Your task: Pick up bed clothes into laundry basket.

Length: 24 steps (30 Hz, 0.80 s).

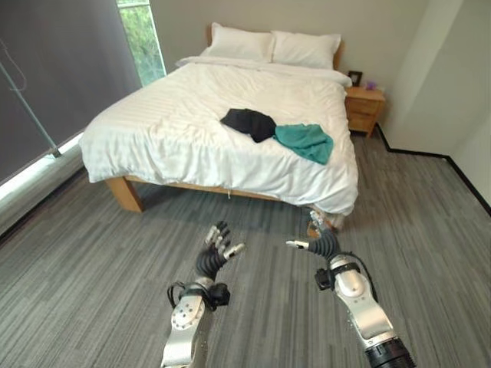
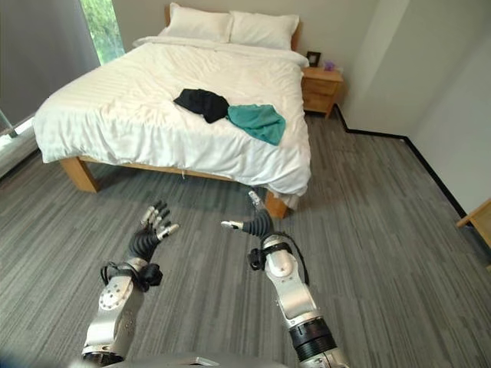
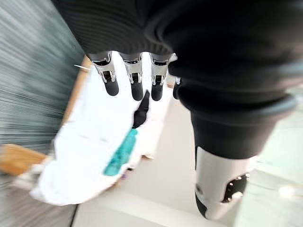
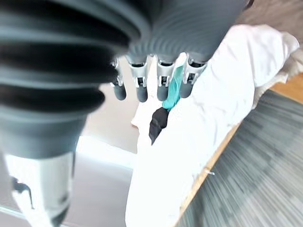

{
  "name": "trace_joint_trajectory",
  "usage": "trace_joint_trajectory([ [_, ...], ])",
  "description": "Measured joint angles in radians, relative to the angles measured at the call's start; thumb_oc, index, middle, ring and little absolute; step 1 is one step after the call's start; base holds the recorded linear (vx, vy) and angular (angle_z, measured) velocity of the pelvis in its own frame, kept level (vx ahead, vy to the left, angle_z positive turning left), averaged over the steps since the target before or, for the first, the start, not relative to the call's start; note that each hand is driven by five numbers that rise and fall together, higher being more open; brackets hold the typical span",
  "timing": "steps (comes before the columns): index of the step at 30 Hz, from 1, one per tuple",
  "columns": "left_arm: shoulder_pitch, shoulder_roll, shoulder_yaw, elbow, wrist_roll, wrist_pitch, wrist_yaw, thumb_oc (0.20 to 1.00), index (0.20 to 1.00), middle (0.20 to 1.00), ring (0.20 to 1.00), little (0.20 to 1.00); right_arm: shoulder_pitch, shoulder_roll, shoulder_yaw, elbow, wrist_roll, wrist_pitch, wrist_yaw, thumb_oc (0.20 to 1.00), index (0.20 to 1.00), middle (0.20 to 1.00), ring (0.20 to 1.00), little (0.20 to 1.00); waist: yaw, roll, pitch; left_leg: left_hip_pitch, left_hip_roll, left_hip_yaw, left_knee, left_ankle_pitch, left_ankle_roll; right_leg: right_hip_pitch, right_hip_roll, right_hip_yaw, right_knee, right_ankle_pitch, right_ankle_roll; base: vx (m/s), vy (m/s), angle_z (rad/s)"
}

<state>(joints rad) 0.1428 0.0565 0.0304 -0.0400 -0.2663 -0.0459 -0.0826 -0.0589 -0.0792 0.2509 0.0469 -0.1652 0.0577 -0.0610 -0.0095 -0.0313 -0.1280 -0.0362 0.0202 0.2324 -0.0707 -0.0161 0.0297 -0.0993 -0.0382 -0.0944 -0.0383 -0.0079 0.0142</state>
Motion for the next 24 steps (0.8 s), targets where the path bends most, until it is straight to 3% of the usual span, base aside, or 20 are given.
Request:
trace_joint_trajectory([
  [6, 0.009, 0.013, -0.019, -0.022, 0.0, -0.053, 0.032, 1.0, 1.0, 1.0, 1.0, 1.0, 0.05, 0.0, -0.001, -0.011, 0.019, -0.005, -0.024, 1.0, 1.0, 1.0, 1.0, 1.0, 0.002, 0.05, 0.042, 0.003, 0.002, -0.005, -0.021, -0.002, -0.003, 0.018, 0.009, -0.005, -0.052, 0.011, -0.003, 0.12, -0.081, 0.01],
  [9, 0.055, 0.004, -0.013, -0.02, 0.0, -0.085, 0.041, 1.0, 1.0, 1.0, 1.0, 1.0, 0.107, 0.006, 0.001, 0.001, 0.018, -0.006, -0.06, 1.0, 1.0, 1.0, 1.0, 1.0, 0.009, 0.051, 0.053, -0.009, 0.012, 0.003, 0.015, -0.017, -0.033, 0.014, 0.018, -0.001, -0.055, -0.006, -0.007, 0.08, -0.067, -0.07],
  [10, 0.052, 0.005, -0.012, -0.011, 0.0, -0.087, 0.041, 1.0, 1.0, 1.0, 1.0, 1.0, 0.111, 0.006, 0.001, 0.012, 0.018, -0.006, -0.068, 1.0, 1.0, 1.0, 1.0, 1.0, 0.01, 0.033, 0.066, -0.054, 0.01, 0.002, 0.101, -0.029, -0.051, -0.004, 0.009, 0.0, -0.037, -0.017, -0.011, -0.01, 0.002, 0.06],
  [11, 0.035, 0.002, -0.001, 0.029, 0.0, -0.095, 0.052, 1.0, 1.0, 1.0, 1.0, 1.0, 0.101, 0.004, 0.001, 0.04, 0.015, -0.01, -0.093, 1.0, 1.0, 1.0, 1.0, 1.0, 0.011, -0.026, 0.103, -0.227, 0.005, 0.001, 0.4, -0.03, -0.081, -0.039, -0.053, 0.004, 0.015, -0.026, -0.033, 0.06, 0.006, 0.11],
  [12, 0.038, -0.014, 0.0, 0.046, 0.0, -0.1, 0.061, 1.0, 1.0, 1.0, 1.0, 1.0, 0.094, -0.006, 0.002, 0.05, 0.013, -0.016, -0.104, 1.0, 1.0, 1.0, 1.0, 1.0, 0.019, -0.027, 0.111, -0.298, 0.01, -0.013, 0.505, -0.01, -0.101, -0.044, -0.061, 0.008, 0.018, -0.028, -0.036, 0.17, -0.009, 0.22],
  [14, 0.037, -0.05, -0.004, 0.1, 0.001, -0.116, 0.074, 1.0, 1.0, 1.0, 1.0, 1.0, 0.066, -0.011, -0.017, 0.057, 0.009, -0.018, -0.127, 1.0, 1.0, 1.0, 1.0, 1.0, 0.018, -0.011, 0.123, -0.422, -0.005, -0.083, 0.629, -0.032, -0.121, -0.043, -0.061, -0.01, 0.005, -0.043, -0.029, 0.3, 0.01, 0.22],
  [17, 0.057, -0.064, 0.004, 0.142, 0.001, -0.118, 0.077, 1.0, 1.0, 1.0, 1.0, 1.0, 0.014, -0.02, -0.023, 0.077, 0.008, -0.024, -0.129, 1.0, 1.0, 1.0, 1.0, 1.0, 0.039, -0.006, 0.132, -0.46, -0.023, -0.104, 0.399, -0.022, -0.106, -0.029, -0.075, -0.02, -0.002, -0.064, -0.01, 0.39, 0.079, 0.09],
  [18, 0.059, -0.063, 0.015, 0.148, 0.0, -0.118, 0.078, 1.0, 1.0, 1.0, 1.0, 1.0, 0.01, -0.022, -0.022, 0.088, 0.008, -0.03, -0.125, 1.0, 1.0, 1.0, 1.0, 1.0, 0.044, 0.011, 0.126, -0.448, 0.0, -0.065, 0.307, -0.001, -0.086, -0.007, -0.068, -0.033, -0.016, -0.065, -0.01, 0.53, 0.132, 0.17],
  [19, 0.056, -0.058, 0.023, 0.167, -0.003, -0.122, 0.082, 1.0, 1.0, 1.0, 1.0, 1.0, 0.013, -0.024, -0.024, 0.109, 0.008, -0.038, -0.12, 1.0, 1.0, 1.0, 1.0, 1.0, 0.044, 0.003, 0.135, -0.448, 0.044, 0.006, 0.212, 0.017, -0.071, 0.047, -0.066, -0.04, -0.042, -0.086, 0.007, 0.73, 0.178, 0.18],
  [21, 0.044, -0.054, 0.041, 0.198, -0.004, -0.12, 0.085, 1.0, 1.0, 1.0, 1.0, 1.0, 0.002, -0.023, -0.025, 0.155, 0.009, -0.038, -0.104, 1.0, 1.0, 1.0, 1.0, 1.0, 0.055, 0.002, 0.134, -0.446, 0.118, 0.086, 0.106, 0.034, -0.078, 0.102, -0.069, -0.043, -0.063, -0.105, 0.02, 0.4, 0.069, 0.01],
  [23, 0.051, -0.059, 0.028, 0.194, -0.004, -0.119, 0.098, 1.0, 1.0, 1.0, 1.0, 1.0, 0.023, -0.025, -0.039, 0.161, 0.012, -0.035, -0.098, 1.0, 1.0, 1.0, 1.0, 1.0, 0.069, 0.007, 0.144, -0.41, 0.179, 0.113, 0.015, 0.032, -0.08, 0.2, -0.089, -0.047, -0.062, -0.153, 0.063, 0.58, 0.103, -0.16],
  [24, 0.079, -0.059, 0.021, 0.18, -0.005, -0.119, 0.1, 1.0, 1.0, 1.0, 1.0, 1.0, 0.038, -0.034, -0.036, 0.156, 0.016, -0.031, -0.088, 1.0, 1.0, 1.0, 1.0, 1.0, 0.074, -0.003, 0.147, -0.367, 0.192, 0.116, 0.033, 0.032, -0.088, 0.273, -0.118, -0.048, -0.067, -0.203, 0.088, 0.95, 0.248, -0.11],
])
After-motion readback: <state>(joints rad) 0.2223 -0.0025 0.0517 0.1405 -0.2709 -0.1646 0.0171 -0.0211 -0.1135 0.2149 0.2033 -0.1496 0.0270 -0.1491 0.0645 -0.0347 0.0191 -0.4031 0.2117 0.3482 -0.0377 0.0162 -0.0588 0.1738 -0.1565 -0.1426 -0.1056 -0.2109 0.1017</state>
